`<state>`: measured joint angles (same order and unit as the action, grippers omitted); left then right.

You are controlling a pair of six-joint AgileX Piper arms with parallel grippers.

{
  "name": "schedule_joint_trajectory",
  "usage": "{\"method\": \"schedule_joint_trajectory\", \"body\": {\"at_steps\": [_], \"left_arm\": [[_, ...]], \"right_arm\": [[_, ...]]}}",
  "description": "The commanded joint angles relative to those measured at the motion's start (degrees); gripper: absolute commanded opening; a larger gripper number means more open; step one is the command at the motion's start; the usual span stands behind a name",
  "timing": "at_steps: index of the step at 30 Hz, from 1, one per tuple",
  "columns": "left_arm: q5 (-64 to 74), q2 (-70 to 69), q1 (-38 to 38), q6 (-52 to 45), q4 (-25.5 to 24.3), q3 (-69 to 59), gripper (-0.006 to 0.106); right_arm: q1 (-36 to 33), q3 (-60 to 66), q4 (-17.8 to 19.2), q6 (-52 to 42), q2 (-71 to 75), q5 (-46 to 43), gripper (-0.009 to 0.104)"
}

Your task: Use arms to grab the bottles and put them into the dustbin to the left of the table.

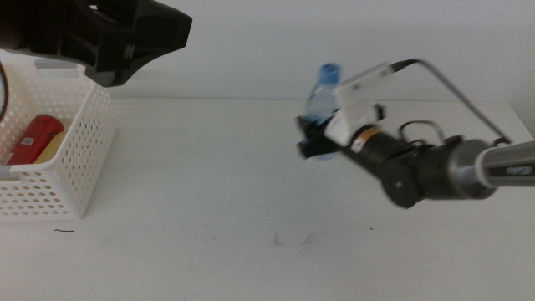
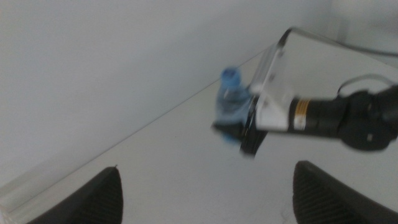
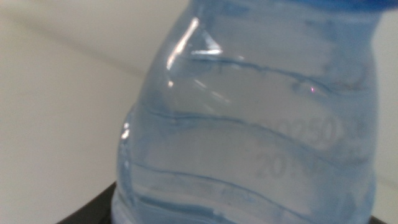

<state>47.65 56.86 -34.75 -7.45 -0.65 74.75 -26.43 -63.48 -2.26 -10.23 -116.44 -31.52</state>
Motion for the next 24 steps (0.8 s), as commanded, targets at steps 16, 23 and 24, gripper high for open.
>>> {"method": "schedule_joint_trajectory", "body": {"at_steps": [16,23,24], "left_arm": [[-0.82,-0.14,-0.13,0.17,-0.02,0.37,0.094],[-0.82,-0.14,-0.13,0.17,-0.02,0.37,0.094],[-0.82,-0.14,-0.13,0.17,-0.02,0.37,0.094]], "right_arm": [[-4.41,-1.21,2.26,7.71,-5.56,-0.34,0.056],[-4.44,-0.04,8.67,15.40,-2.10,11.97,0.092],[-4.44,0.84,9.24,16.27,-0.64,13.13,0.092]]}}
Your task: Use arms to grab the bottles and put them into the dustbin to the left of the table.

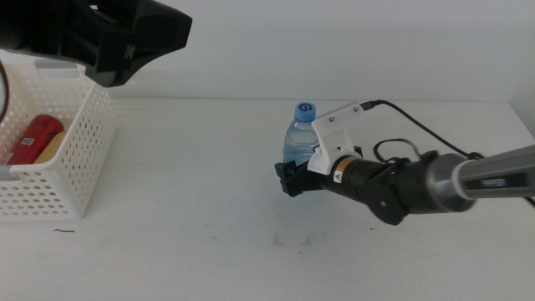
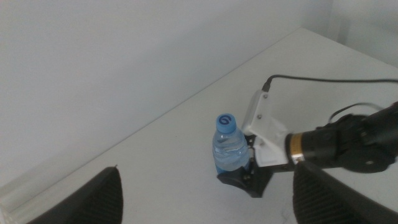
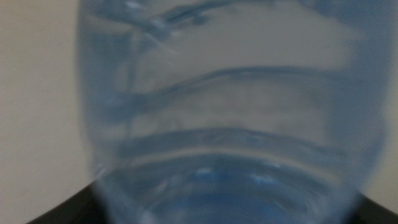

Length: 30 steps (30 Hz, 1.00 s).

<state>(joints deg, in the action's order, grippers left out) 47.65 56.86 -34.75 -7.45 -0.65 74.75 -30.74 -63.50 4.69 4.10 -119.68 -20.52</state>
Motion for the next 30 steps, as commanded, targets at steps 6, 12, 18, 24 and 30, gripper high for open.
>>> {"method": "schedule_joint_trajectory", "body": {"at_steps": [6,12,18,24,30], "left_arm": [[-0.82,-0.14,-0.13,0.17,-0.02,0.37,0.094],[-0.82,-0.14,-0.13,0.17,-0.02,0.37,0.094],[-0.82,-0.14,-0.13,0.17,-0.02,0.37,0.094],[-0.82,-0.14,-0.13,0.17,-0.02,0.37,0.094],[-0.82,-0.14,-0.13,0.17,-0.02,0.37,0.094]], "right_arm": [[-0.23,8.93,3.84,6.15,15.61,11.56,0.092],[-0.23,14.72,3.45,6.58,35.26,34.15,0.091],[-0.23,14.82,2.77,6.41,55.07,49.42,0.091],[-0.23,14.82,2.77,6.58,63.46,49.18,0.091],[-0.23,14.82,2.38,6.58,63.92,49.18,0.091]]}}
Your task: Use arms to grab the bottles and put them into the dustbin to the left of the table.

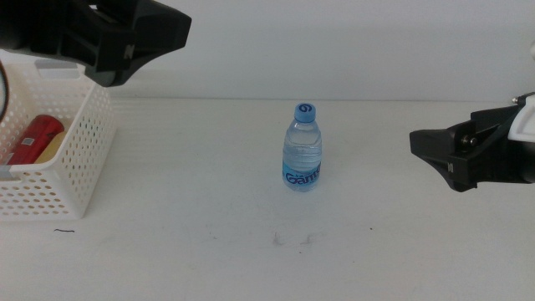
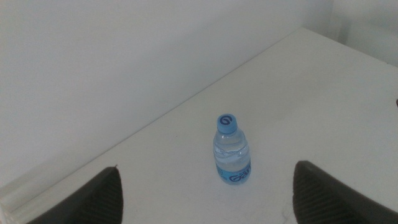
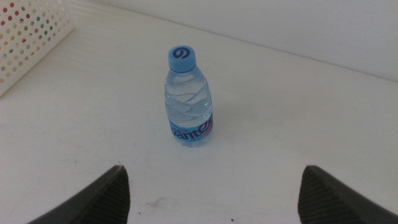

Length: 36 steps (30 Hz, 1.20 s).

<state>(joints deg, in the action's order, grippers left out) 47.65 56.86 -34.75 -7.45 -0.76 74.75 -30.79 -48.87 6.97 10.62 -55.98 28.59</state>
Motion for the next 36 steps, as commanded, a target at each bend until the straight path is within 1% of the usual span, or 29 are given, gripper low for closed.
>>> {"method": "schedule_joint_trajectory", "body": {"at_steps": [1,5,6,7,10,12,15,16,18,21,26,29,32,36], "left_arm": [[-0.82,-0.14,-0.13,0.17,0.09,0.37,0.094],[-0.82,-0.14,-0.13,0.17,0.09,0.37,0.094],[-2.60,0.49,-0.13,0.17,0.76,0.04,0.094],[-3.89,0.51,-0.13,0.17,0.38,-0.56,0.094],[-14.94,0.26,-0.13,0.17,-1.34,-5.32,0.094],[-26.35,0.26,-0.13,0.17,-0.27,-11.88,0.094],[-50.82,1.38,-0.71,0.17,-0.20,-25.84,0.094],[-58.06,2.63,-0.85,0.90,-0.20,-30.25,0.094],[-74.49,6.96,-1.13,5.39,-0.04,-39.94,0.094],[-86.93,14.87,-1.13,6.69,1.78,-47.30,0.094],[-92.61,27.36,-1.13,7.77,1.15,-46.48,0.094],[-96.63,33.72,-1.13,10.52,0.76,-43.41,0.094],[-96.91,38.97,-1.13,14.28,0.13,-39.59,0.094],[-97.21,45.01,-1.13,15.43,-0.80,-34.73,0.094]], "right_arm": [[-0.18,0.18,0.09,0.06,0.22,0.08,0.091],[-0.18,0.18,0.09,0.06,0.22,0.08,0.091],[-0.18,0.18,0.09,0.06,0.22,0.08,0.091],[-0.18,0.18,0.09,0.06,0.22,0.08,0.091],[-0.18,0.18,0.09,0.06,0.22,0.08,0.091],[-0.18,0.18,0.09,0.06,0.22,0.08,0.091],[-0.18,0.18,0.09,0.06,0.22,0.08,0.091],[-0.18,0.18,0.09,0.06,0.22,0.08,0.091],[-0.18,0.18,0.09,0.06,0.22,0.08,0.091],[-0.18,0.18,0.09,0.06,0.22,0.08,0.091],[-0.18,0.18,0.09,0.06,0.22,0.08,0.091],[-0.18,0.18,0.09,0.06,0.22,0.08,0.091],[-0.18,0.18,0.09,0.06,0.22,0.08,0.091],[-0.18,0.18,0.09,0.06,0.22,0.08,0.091]]}}
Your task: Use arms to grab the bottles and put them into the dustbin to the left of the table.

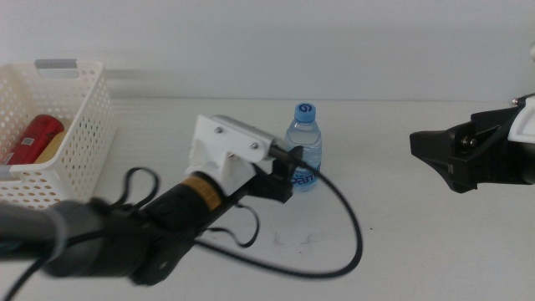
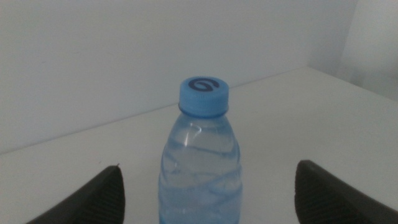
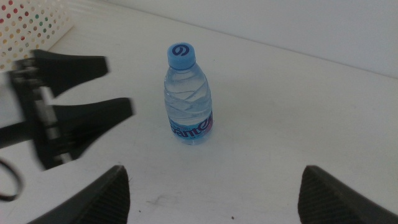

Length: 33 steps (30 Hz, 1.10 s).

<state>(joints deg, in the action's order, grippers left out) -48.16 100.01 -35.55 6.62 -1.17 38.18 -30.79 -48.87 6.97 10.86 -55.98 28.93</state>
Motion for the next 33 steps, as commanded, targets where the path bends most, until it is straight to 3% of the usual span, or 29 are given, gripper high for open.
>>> {"method": "schedule_joint_trajectory", "body": {"at_steps": [1,23,25,27,30,33], "left_arm": [[-1.40,3.34,-0.33,1.37,-0.38,3.37,0.094],[-0.75,29.94,-0.23,1.37,0.34,26.43,0.092],[-0.32,30.35,0.03,0.95,0.68,26.43,0.084],[0.80,29.50,0.00,0.95,-0.15,25.82,0.069],[5.50,23.05,0.00,1.74,-0.81,22.98,0.034],[22.30,11.80,0.00,2.48,-0.95,20.01,-0.002]], "right_arm": [[-0.18,0.18,0.09,-0.19,0.22,-0.26,0.091],[-0.18,0.18,0.09,-0.19,0.22,-0.26,0.091],[-0.18,0.18,0.09,-0.19,0.22,-0.26,0.091],[-0.18,0.18,0.09,-0.19,0.22,-0.26,0.091],[-0.18,0.18,0.09,-0.19,0.22,-0.26,0.091],[-0.18,0.18,0.09,-0.19,0.22,-0.26,0.091]]}}
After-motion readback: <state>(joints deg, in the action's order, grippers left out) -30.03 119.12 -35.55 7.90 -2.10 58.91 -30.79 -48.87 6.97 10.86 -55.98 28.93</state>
